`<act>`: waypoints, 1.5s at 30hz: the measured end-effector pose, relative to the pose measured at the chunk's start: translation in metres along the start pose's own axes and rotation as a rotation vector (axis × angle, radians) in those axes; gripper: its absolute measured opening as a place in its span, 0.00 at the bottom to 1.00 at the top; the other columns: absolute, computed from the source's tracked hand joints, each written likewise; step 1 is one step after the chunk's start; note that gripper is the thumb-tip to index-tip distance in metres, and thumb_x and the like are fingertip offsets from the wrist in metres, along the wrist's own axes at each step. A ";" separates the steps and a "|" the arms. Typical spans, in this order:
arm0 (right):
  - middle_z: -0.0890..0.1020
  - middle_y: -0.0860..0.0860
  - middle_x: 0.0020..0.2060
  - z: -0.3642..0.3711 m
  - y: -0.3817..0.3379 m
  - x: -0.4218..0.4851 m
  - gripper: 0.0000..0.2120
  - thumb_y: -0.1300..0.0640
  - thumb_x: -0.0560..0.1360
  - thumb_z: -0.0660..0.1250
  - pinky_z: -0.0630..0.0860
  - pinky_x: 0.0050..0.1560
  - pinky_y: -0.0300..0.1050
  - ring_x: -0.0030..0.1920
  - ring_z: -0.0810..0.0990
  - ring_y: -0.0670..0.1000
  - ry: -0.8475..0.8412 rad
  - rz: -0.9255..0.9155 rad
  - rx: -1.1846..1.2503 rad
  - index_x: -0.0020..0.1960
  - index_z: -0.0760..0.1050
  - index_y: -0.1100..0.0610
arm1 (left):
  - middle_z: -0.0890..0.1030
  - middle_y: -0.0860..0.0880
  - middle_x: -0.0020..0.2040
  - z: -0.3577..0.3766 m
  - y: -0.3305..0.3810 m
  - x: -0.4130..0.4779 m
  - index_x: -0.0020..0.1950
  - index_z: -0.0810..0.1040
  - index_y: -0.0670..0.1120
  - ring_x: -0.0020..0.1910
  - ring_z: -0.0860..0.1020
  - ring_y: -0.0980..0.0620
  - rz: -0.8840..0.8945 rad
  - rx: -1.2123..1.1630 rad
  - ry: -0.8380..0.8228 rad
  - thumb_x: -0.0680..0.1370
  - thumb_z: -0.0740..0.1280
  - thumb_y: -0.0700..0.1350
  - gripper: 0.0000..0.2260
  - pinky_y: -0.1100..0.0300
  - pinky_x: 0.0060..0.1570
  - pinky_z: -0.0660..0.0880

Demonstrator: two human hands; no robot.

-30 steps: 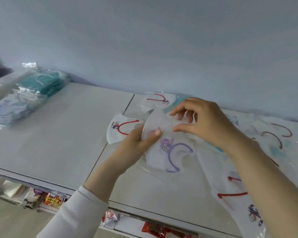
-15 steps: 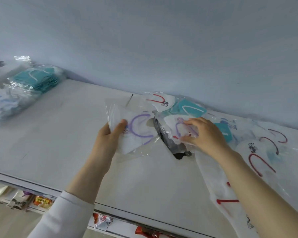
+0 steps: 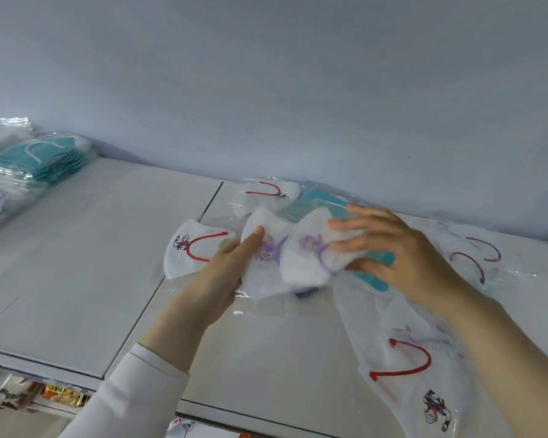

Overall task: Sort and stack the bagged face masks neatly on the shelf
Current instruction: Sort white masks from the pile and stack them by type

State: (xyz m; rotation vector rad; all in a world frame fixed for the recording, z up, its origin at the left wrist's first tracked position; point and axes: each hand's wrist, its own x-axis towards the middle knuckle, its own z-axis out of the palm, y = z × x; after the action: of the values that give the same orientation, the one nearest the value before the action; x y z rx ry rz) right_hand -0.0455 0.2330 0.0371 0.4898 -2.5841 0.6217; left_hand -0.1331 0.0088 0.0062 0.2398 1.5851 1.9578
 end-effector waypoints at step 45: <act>0.60 0.41 0.71 -0.004 0.001 -0.191 0.48 0.20 0.56 0.57 0.55 0.70 0.51 0.73 0.53 0.46 -0.038 0.650 -0.184 0.68 0.68 0.46 | 0.85 0.49 0.48 0.097 -0.036 0.028 0.54 0.79 0.46 0.46 0.83 0.52 0.115 0.109 -0.078 0.78 0.65 0.43 0.07 0.60 0.45 0.80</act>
State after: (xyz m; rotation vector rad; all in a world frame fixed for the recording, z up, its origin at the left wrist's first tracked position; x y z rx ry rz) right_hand 0.1162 0.2806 -0.0529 -0.4247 -2.7885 0.5623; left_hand -0.0953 0.1078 -0.0079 0.4552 1.6614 1.9253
